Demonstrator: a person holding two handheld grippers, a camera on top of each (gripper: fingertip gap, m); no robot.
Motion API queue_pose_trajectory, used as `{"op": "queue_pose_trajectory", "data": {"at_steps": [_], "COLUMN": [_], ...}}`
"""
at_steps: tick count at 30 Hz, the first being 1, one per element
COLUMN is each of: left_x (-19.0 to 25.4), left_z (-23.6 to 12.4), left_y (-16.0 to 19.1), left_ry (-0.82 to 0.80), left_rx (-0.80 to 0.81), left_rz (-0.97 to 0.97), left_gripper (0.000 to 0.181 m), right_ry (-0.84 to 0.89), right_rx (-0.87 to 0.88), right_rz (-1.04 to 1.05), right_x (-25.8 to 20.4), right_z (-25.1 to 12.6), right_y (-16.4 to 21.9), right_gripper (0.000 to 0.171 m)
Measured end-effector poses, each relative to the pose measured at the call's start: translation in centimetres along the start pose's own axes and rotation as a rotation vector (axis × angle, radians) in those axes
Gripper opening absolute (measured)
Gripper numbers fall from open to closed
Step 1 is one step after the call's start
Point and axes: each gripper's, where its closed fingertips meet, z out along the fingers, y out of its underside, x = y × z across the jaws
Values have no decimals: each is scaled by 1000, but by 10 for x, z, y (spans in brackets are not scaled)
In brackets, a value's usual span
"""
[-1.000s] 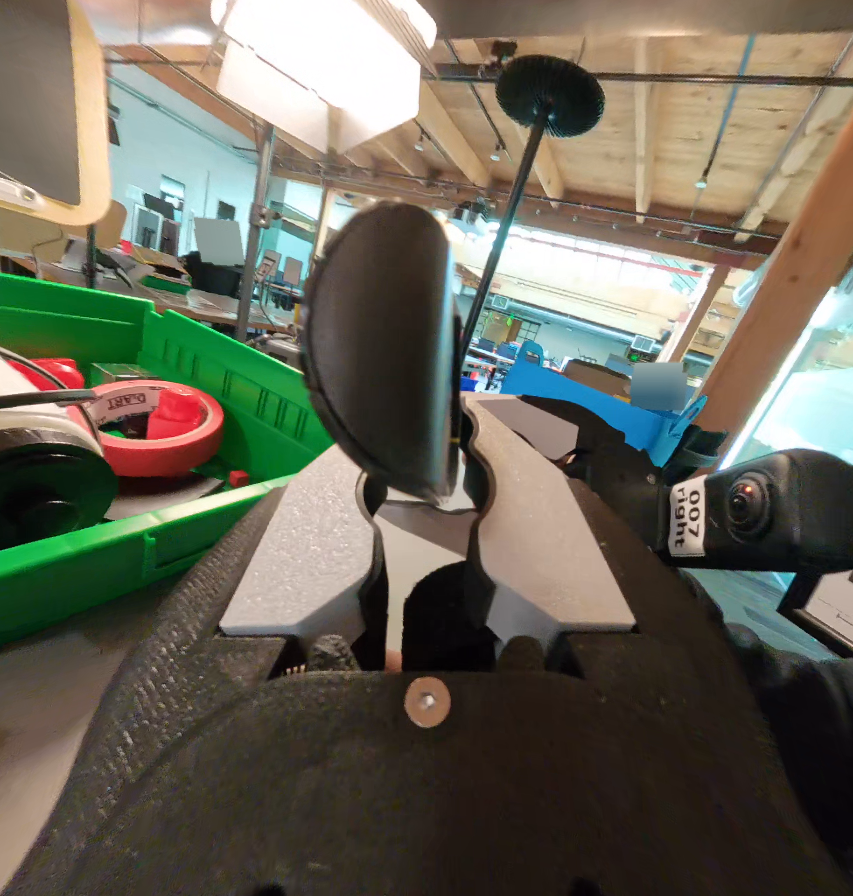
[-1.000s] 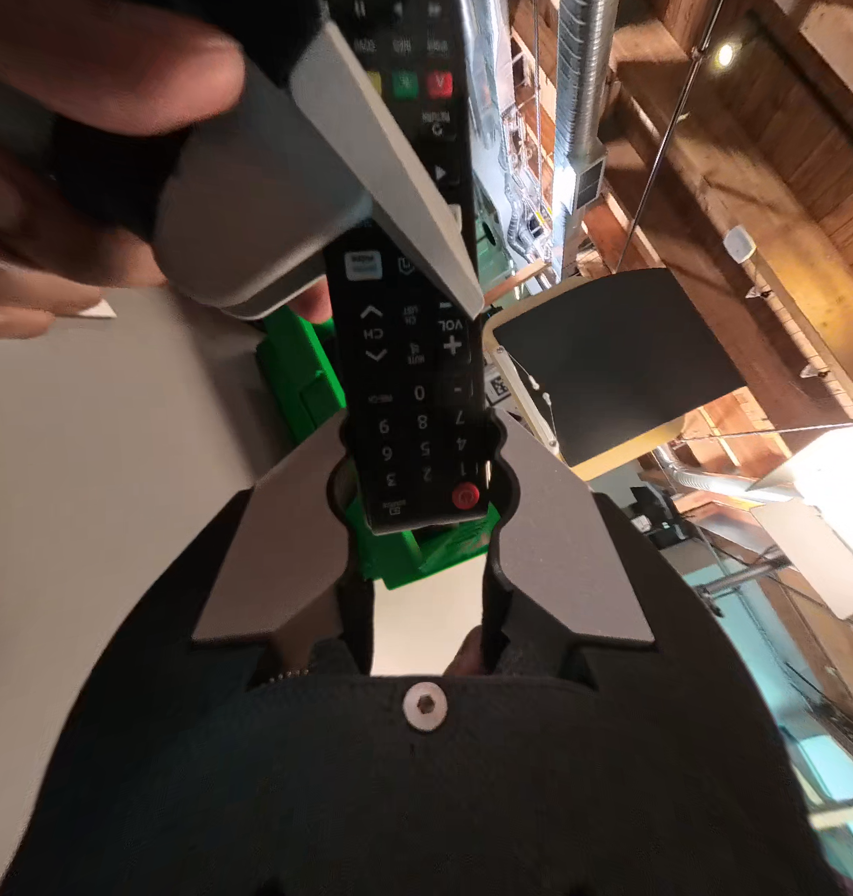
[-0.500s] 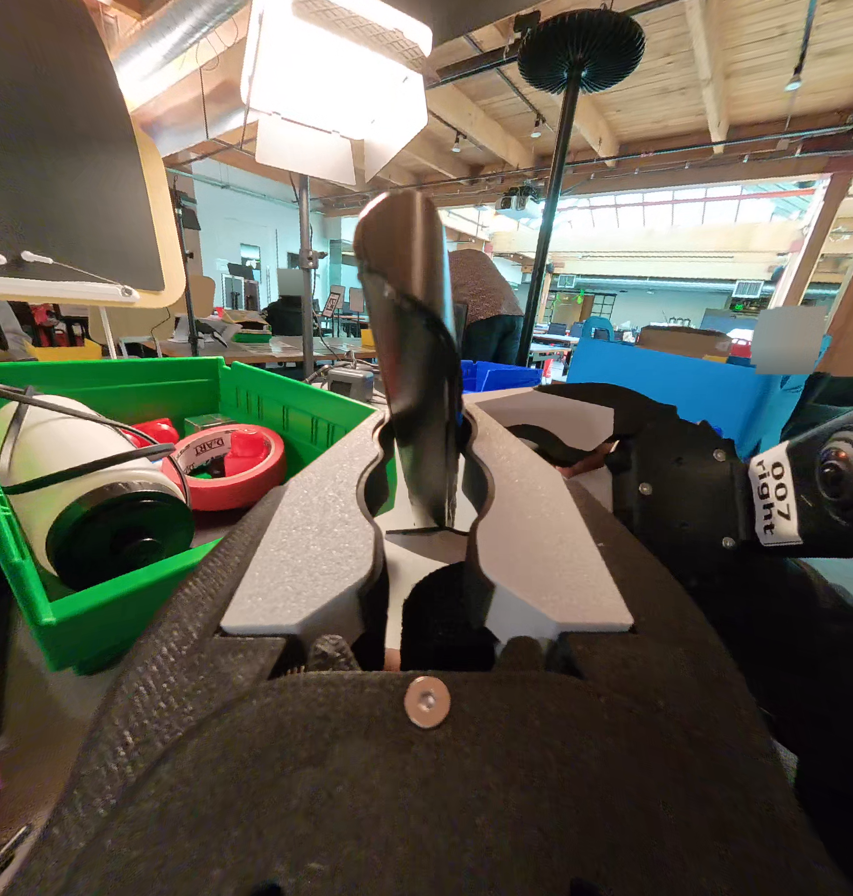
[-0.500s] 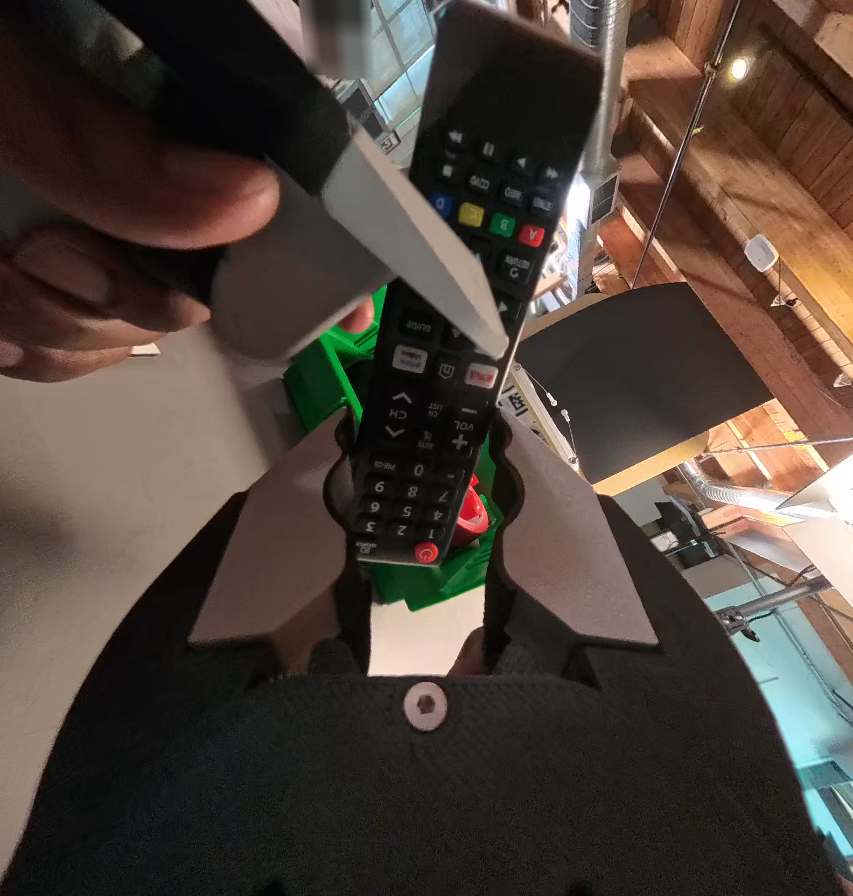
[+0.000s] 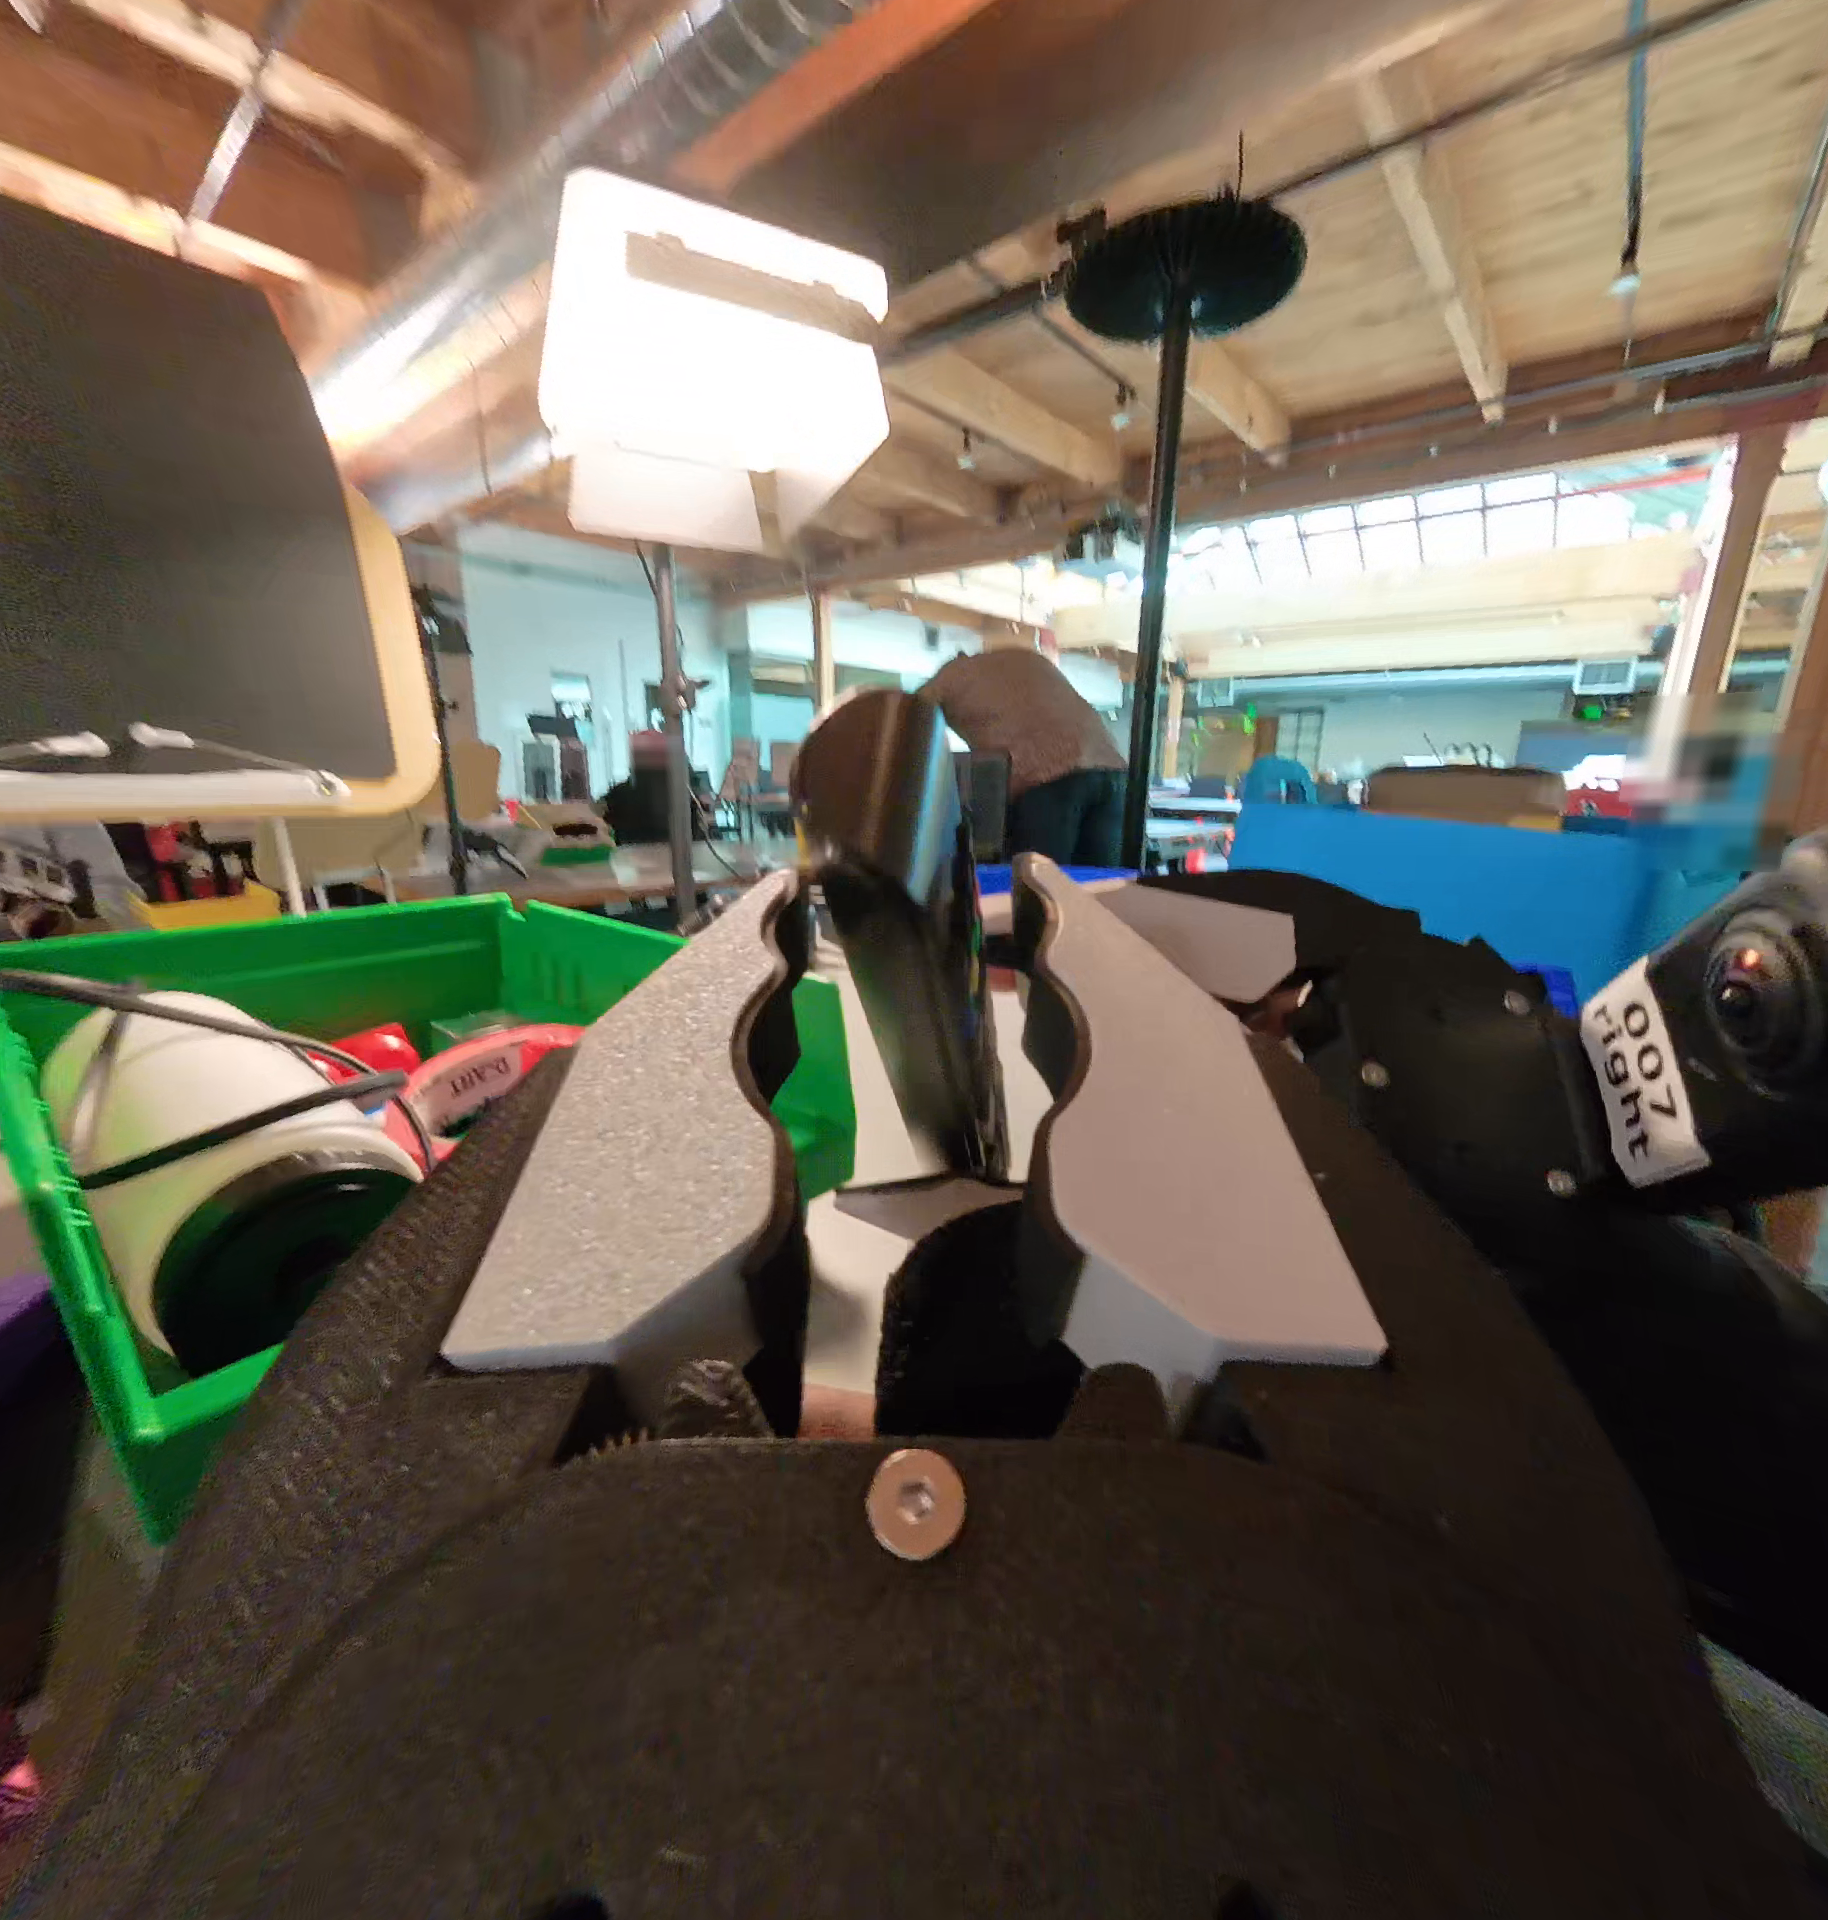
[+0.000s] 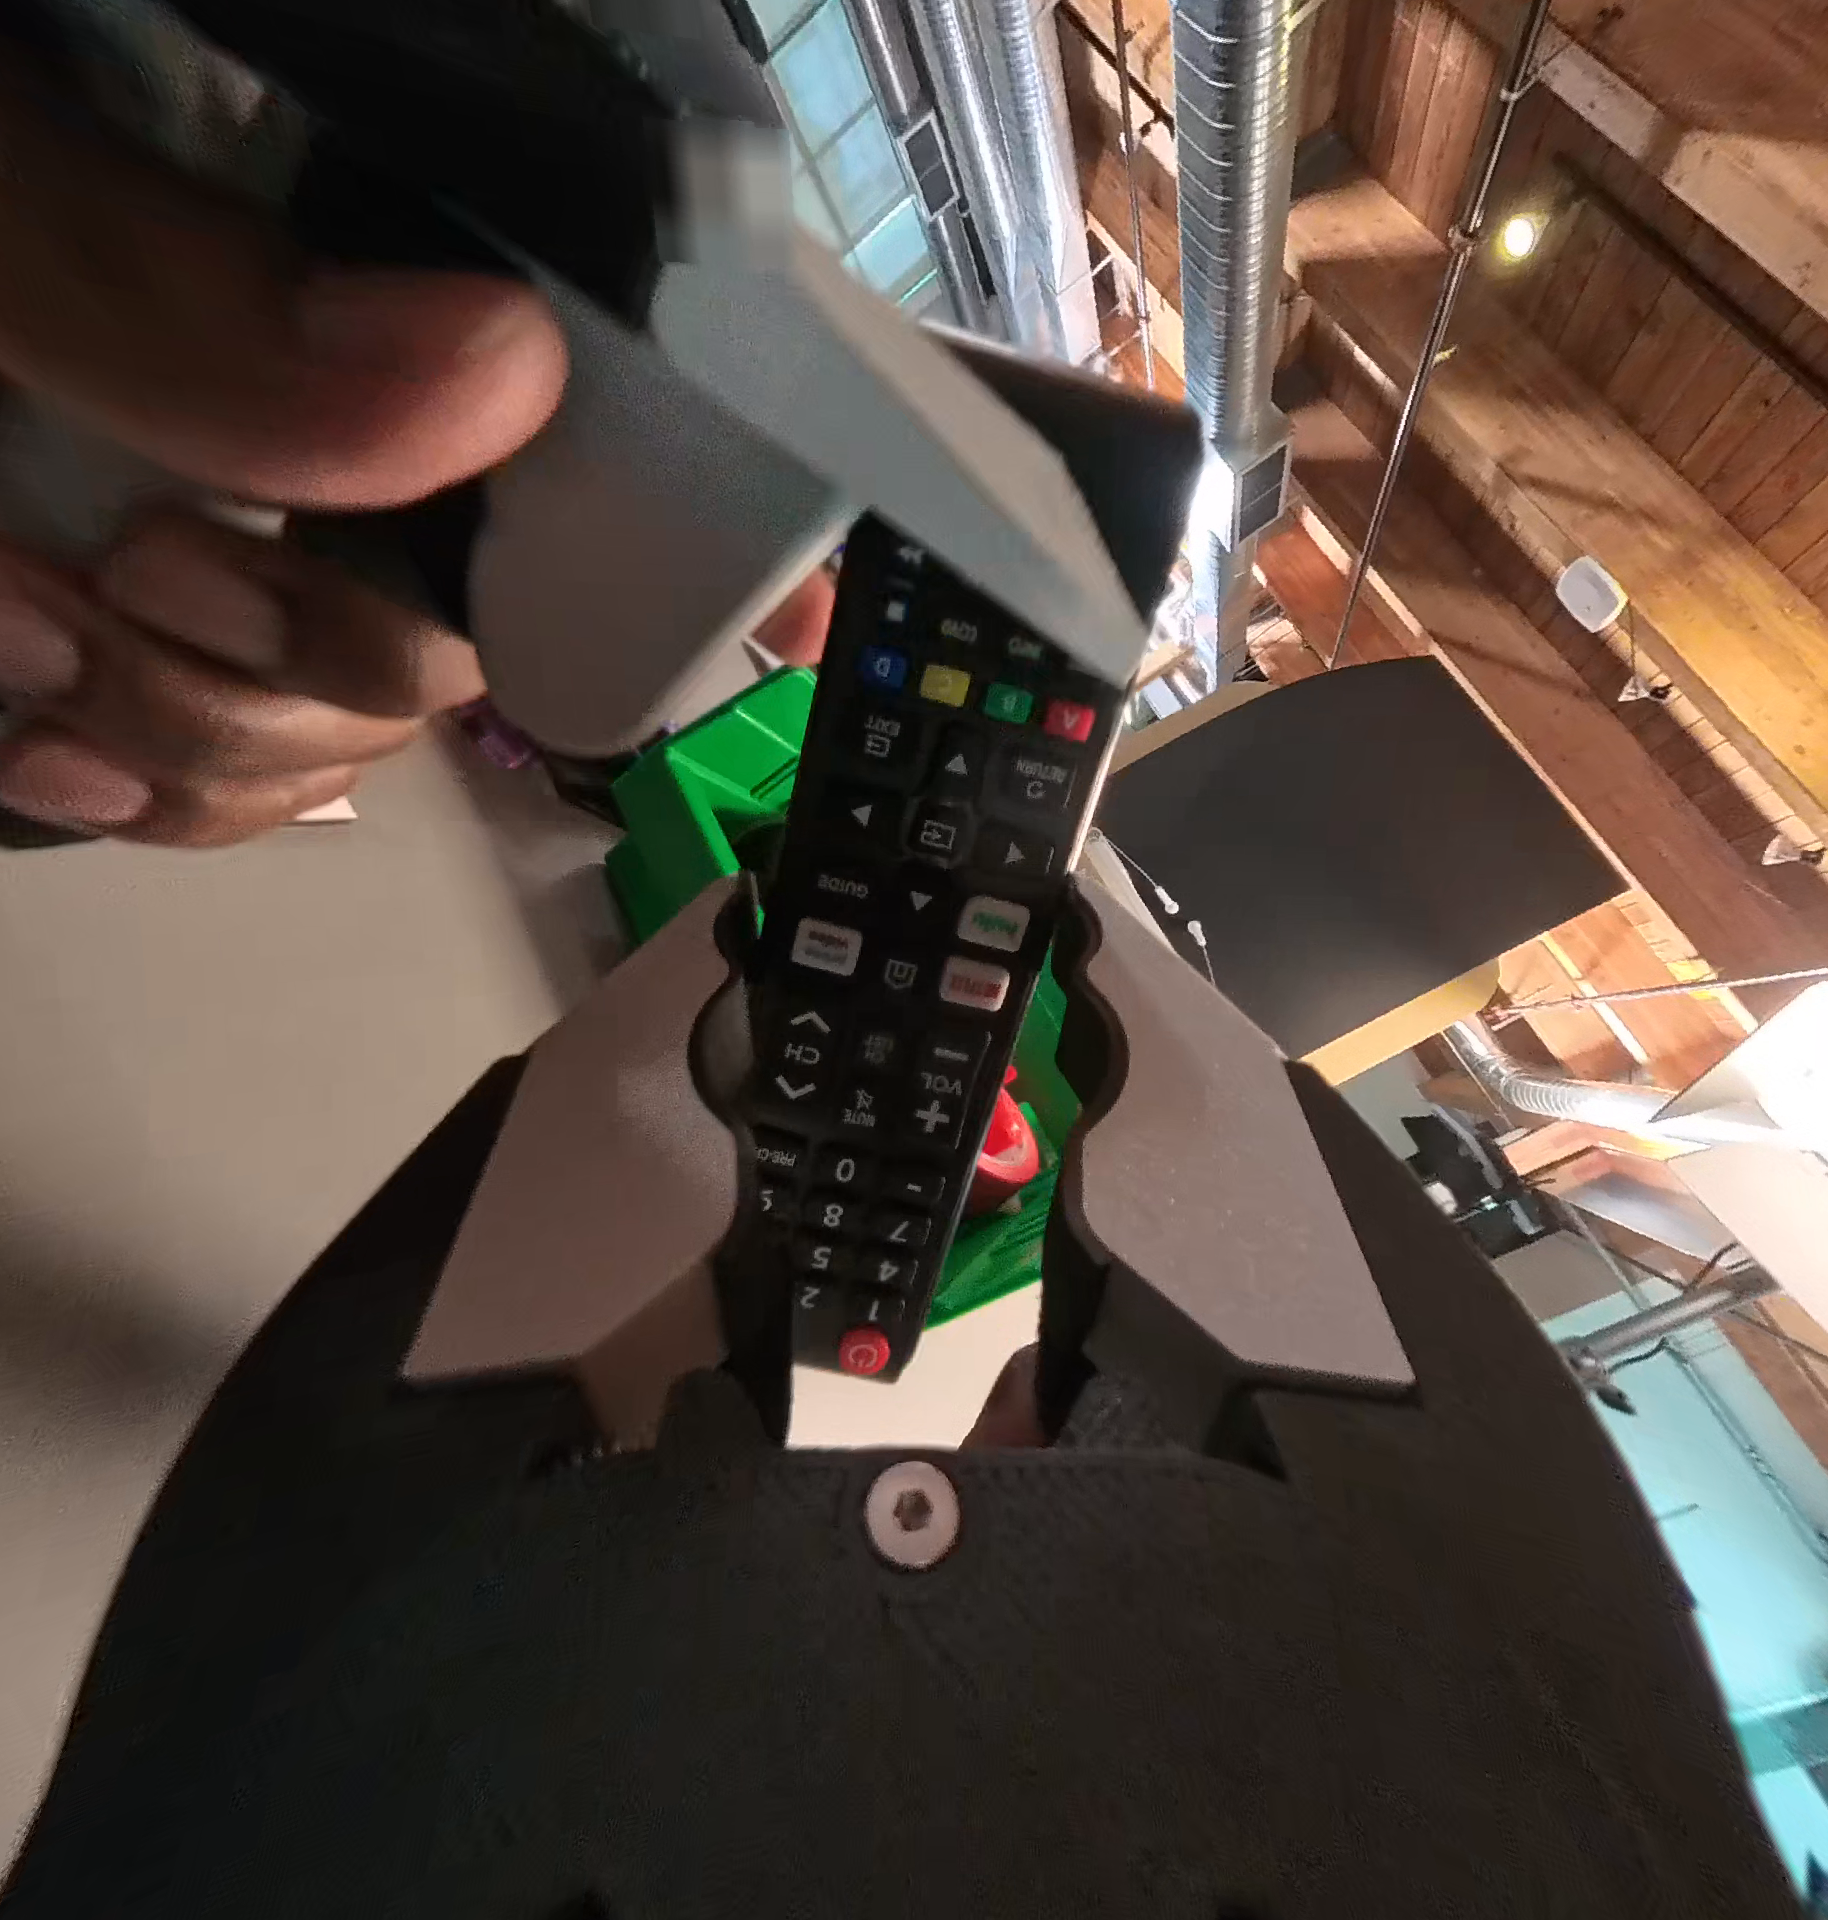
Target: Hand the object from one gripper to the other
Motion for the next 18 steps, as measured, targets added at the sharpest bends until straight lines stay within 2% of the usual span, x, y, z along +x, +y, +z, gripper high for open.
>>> {"op": "queue_pose_trajectory", "data": {"at_steps": [1,3,8,11,12,14,18], "left_x": [-1,3,13,13,11,11,17], "left_z": [-2,-5,1,0,-2,-5,-3], "left_y": [-5,-9,5,0,-5,-10,-3], "left_ry": [-6,27,51,33,16,27,72], "left_rx": [26,50,-22,2,30,57,17], "left_rz": [6,3,62,80,84,82,84], "left_gripper": [39,24,24,26,33,24,22], "right_ry": [-5,-6,13,31,30,25,36], "right_rx": [2,9,79,63,64,77,113], "right_rz": [-11,-10,50,31,22,16,36], "right_x": [-1,-2,2,5,4,3,4], "right_z": [0,0,-4,-3,-4,-5,-6], "right_y": [0,-2,-19,-16,-16,-19,-28], "right_gripper": [59,60,62,61,60,60,63]}}
